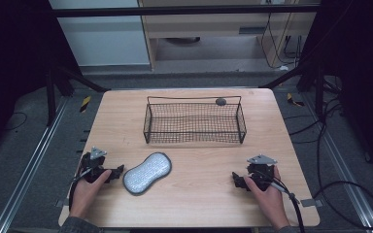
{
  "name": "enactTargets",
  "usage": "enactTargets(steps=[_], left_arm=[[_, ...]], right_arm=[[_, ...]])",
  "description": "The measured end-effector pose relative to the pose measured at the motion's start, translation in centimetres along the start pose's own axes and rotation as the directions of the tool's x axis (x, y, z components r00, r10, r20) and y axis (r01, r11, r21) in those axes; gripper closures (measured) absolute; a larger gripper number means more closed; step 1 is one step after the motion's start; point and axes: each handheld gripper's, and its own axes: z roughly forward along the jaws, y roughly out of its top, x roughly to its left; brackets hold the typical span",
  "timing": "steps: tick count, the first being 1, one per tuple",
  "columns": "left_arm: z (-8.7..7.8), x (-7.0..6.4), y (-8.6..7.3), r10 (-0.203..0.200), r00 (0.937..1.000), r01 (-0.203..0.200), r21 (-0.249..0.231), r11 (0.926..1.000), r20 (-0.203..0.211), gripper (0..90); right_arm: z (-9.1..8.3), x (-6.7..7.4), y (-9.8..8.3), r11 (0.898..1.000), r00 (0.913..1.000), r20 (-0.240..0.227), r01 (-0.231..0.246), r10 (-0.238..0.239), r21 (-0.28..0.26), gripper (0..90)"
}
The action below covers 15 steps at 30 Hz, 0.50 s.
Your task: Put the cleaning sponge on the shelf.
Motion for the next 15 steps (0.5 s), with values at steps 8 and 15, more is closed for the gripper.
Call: enactTargets(steps=[8, 15], left_arm=[[-0.2, -1.7, 1.2, 0.052, 0.9986, -0.052, 0.021, 0.9984, 0.013, 2.8], [-1.0, -3.2, 4.1, 0.129, 0.9910, -0.131, 0.055, 0.9899, 0.037, 3.4]], right_arm=[[0.0, 0.0, -0.1, 1.000, 0.9999, 0.012, 0.012, -0.012, -0.005, 0.4], [0.0, 0.1, 0.0, 1.000, 0.9999, 0.010, -0.004, 0.004, -0.002, 0.4]])
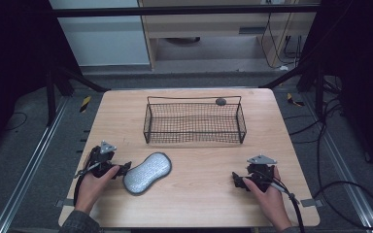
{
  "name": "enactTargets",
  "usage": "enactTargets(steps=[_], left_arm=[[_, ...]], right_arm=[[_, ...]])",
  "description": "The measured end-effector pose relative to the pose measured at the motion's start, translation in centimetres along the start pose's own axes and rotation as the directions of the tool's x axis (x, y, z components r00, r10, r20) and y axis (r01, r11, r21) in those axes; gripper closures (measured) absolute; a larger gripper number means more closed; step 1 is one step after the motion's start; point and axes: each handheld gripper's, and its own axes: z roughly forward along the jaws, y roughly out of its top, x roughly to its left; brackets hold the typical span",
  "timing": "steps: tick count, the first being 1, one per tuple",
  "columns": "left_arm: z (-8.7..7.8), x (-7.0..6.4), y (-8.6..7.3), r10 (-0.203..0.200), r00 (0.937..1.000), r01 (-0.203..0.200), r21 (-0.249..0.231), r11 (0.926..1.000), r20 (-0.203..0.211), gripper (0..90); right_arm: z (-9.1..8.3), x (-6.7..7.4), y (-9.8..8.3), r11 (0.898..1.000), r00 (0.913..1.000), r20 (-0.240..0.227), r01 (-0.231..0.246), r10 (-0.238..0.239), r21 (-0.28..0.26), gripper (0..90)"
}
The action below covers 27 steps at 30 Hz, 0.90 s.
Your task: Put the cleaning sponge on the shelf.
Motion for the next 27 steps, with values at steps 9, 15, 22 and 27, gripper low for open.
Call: enactTargets(steps=[9, 15, 22, 27], left_arm=[[-1.9, -2.5, 3.2, 0.083, 0.9955, -0.086, 0.052, 0.9950, 0.046, 3.3], [-2.1, -4.2, 4.4, 0.148, 0.9851, -0.155, 0.082, 0.9845, 0.089, 4.4], [-1.9, -5.9, 5.1, 0.207, 0.9708, -0.222, 0.130, 0.9662, 0.122, 4.2], [-1.4, -6.8, 5.3, 0.230, 0.9630, -0.253, 0.171, 0.9523, 0.140, 3.9]], right_arm=[[0.0, 0.1, 0.0, 1.000, 1.0000, 0.005, -0.003, 0.003, 0.000, 0.4], [0.1, 0.1, 0.1, 1.000, 1.0000, 0.003, -0.007, 0.007, 0.001, 0.3], [0.2, 0.0, 0.1, 1.000, 0.9999, 0.007, 0.008, -0.008, -0.003, 0.4], [0.2, 0.0, 0.1, 1.000, 0.9999, 0.007, 0.008, -0.008, -0.004, 0.3]])
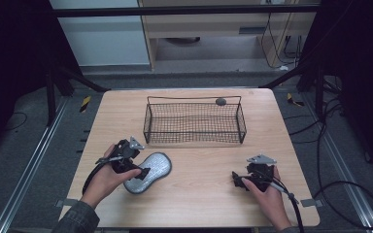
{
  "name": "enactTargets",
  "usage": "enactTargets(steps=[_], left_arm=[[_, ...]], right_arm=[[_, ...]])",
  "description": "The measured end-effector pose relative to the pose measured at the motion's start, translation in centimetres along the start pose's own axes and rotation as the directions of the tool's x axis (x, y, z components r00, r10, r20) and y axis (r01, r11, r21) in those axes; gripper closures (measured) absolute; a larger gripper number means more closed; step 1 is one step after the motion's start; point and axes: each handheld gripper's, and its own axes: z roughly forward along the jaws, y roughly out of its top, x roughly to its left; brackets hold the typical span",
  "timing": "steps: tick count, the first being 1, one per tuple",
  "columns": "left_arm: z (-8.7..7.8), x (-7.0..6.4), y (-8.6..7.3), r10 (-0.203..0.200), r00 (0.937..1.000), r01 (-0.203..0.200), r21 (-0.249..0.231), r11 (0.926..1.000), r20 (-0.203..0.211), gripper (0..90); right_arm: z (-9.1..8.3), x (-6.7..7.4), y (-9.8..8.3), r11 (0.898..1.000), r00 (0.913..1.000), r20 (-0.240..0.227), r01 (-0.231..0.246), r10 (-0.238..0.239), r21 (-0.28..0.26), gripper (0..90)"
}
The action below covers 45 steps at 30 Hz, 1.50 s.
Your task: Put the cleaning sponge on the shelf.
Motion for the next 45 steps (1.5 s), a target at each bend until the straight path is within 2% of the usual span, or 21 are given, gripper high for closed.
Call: enactTargets(steps=[4, 7, 10, 14, 19, 21, 26, 32, 33, 35, 36, 39, 40, 41, 42, 45], left_arm=[[0.4, -0.4, 0.1, 0.014, 0.9998, -0.015, 0.026, 0.9995, 0.013, 3.8], [1.0, -0.9, 0.2, 0.021, 0.9987, -0.024, 0.049, 0.9985, 0.045, 3.8], [1.7, -1.2, 0.4, 0.035, 0.9983, -0.038, 0.068, 0.9970, 0.047, 3.9], [2.3, -1.4, 0.5, 0.032, 0.9982, -0.036, 0.086, 0.9957, 0.050, 3.9], [3.2, -1.5, 0.5, 0.037, 0.9962, -0.045, 0.110, 0.9929, 0.079, 3.9], [3.4, -1.6, 0.6, 0.039, 0.9952, -0.048, 0.107, 0.9931, 0.090, 3.9], [4.0, -1.5, 0.7, 0.031, 0.9966, -0.039, 0.112, 0.9930, 0.076, 3.8], [4.3, -1.3, 0.4, 0.012, 0.9962, -0.022, 0.115, 0.9931, 0.086, 3.6], [4.4, -1.3, 0.4, 0.018, 0.9958, -0.029, 0.121, 0.9922, 0.089, 3.5], [4.4, -1.3, 0.3, 0.020, 0.9955, -0.032, 0.123, 0.9919, 0.093, 3.6], [4.6, -1.3, 0.4, 0.022, 0.9951, -0.034, 0.131, 0.9908, 0.097, 3.6], [4.9, -1.2, 0.4, 0.021, 0.9943, -0.036, 0.139, 0.9897, 0.104, 3.6], [4.9, -1.2, 0.4, 0.021, 0.9943, -0.036, 0.139, 0.9897, 0.104, 3.6], [5.1, -1.1, 0.5, 0.017, 0.9943, -0.032, 0.146, 0.9888, 0.105, 3.6], [5.2, -1.0, 0.5, 0.015, 0.9943, -0.030, 0.147, 0.9887, 0.105, 3.4], [5.4, -1.1, 0.6, 0.017, 0.9942, -0.033, 0.152, 0.9879, 0.106, 3.1]], right_arm=[[0.0, 0.0, 0.0, 1.000, 1.0000, 0.000, 0.000, 0.000, 0.001, 0.4], [0.0, 0.0, 0.0, 1.000, 1.0000, -0.001, 0.002, -0.002, 0.000, 0.4], [0.0, 0.0, 0.0, 1.000, 1.0000, -0.001, 0.002, -0.002, 0.000, 0.3], [0.0, 0.0, 0.0, 1.000, 1.0000, -0.001, 0.000, 0.000, 0.000, 0.4], [0.0, 0.0, 0.0, 1.000, 1.0000, -0.002, 0.001, -0.001, 0.000, 0.4], [0.0, 0.0, 0.0, 1.000, 1.0000, -0.002, 0.001, -0.001, 0.000, 0.4], [0.0, 0.0, 0.0, 1.000, 1.0000, -0.003, 0.002, -0.002, 0.000, 0.4], [-0.1, 0.1, 0.0, 1.000, 0.9999, -0.009, -0.012, 0.012, 0.004, 0.4], [0.0, 0.0, 0.0, 1.000, 1.0000, -0.003, 0.002, -0.002, 0.000, 0.4], [0.0, 0.0, 0.0, 1.000, 1.0000, -0.003, 0.002, -0.002, 0.000, 0.4], [-0.1, 0.1, 0.0, 1.000, 0.9999, -0.009, -0.013, 0.013, 0.005, 0.4], [0.0, 0.0, 0.0, 1.000, 1.0000, -0.003, 0.002, -0.002, 0.000, 0.4], [-0.1, 0.1, 0.0, 1.000, 0.9999, -0.009, -0.012, 0.012, 0.005, 0.4], [0.0, 0.0, 0.0, 1.000, 1.0000, -0.003, 0.003, -0.003, 0.000, 0.4], [-0.1, 0.1, 0.0, 1.000, 0.9999, -0.009, -0.012, 0.012, 0.005, 0.4], [-0.1, 0.1, 0.0, 1.000, 0.9999, -0.010, -0.012, 0.012, 0.004, 0.4]])
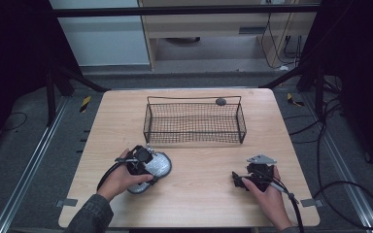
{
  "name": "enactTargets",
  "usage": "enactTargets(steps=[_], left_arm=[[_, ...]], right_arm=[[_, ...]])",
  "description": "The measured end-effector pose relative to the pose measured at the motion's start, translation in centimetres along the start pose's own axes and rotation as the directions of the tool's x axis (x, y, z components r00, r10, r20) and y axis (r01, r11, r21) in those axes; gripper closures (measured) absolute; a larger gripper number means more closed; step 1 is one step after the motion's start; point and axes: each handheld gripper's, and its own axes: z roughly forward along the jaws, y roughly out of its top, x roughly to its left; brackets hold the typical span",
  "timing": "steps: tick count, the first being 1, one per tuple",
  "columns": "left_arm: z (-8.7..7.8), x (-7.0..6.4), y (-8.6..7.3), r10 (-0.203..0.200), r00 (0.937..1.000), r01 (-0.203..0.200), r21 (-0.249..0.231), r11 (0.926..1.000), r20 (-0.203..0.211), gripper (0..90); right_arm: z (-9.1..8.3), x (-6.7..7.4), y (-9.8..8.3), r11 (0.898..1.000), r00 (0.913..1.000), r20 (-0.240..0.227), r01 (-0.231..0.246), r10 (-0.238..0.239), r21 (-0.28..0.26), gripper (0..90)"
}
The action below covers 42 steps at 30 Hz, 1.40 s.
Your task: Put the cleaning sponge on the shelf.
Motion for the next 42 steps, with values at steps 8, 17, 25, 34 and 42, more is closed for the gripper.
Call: enactTargets(steps=[8, 17, 25, 34, 42], left_arm=[[0.6, 0.1, 0.2, -0.006, 0.9999, 0.006, 0.018, 0.9998, 0.013, 0.6], [0.8, 0.4, 0.2, -0.018, 0.9996, 0.018, 0.014, 0.9997, 0.023, 1.7], [-0.2, 0.2, 0.1, -0.007, 1.0000, 0.007, -0.025, 0.9997, 0.001, 3.2], [-3.8, -0.3, 0.4, 0.041, 0.9977, -0.046, -0.110, 0.9928, -0.053, 3.5], [-6.0, -0.8, 1.5, 0.102, 0.9900, -0.113, -0.121, 0.9862, -0.098, 3.5]], right_arm=[[0.0, 0.0, 0.0, 1.000, 1.0000, -0.002, 0.001, -0.001, 0.000, 0.4], [0.0, 0.0, 0.0, 1.000, 1.0000, -0.002, 0.007, -0.007, 0.000, 0.4], [0.0, 0.0, 0.0, 1.000, 1.0000, -0.003, 0.008, -0.008, 0.000, 0.4], [0.0, 0.0, 0.0, 1.000, 1.0000, -0.004, 0.009, -0.009, 0.000, 0.4], [0.0, 0.0, 0.0, 1.000, 1.0000, -0.004, 0.009, -0.009, 0.000, 0.4]])
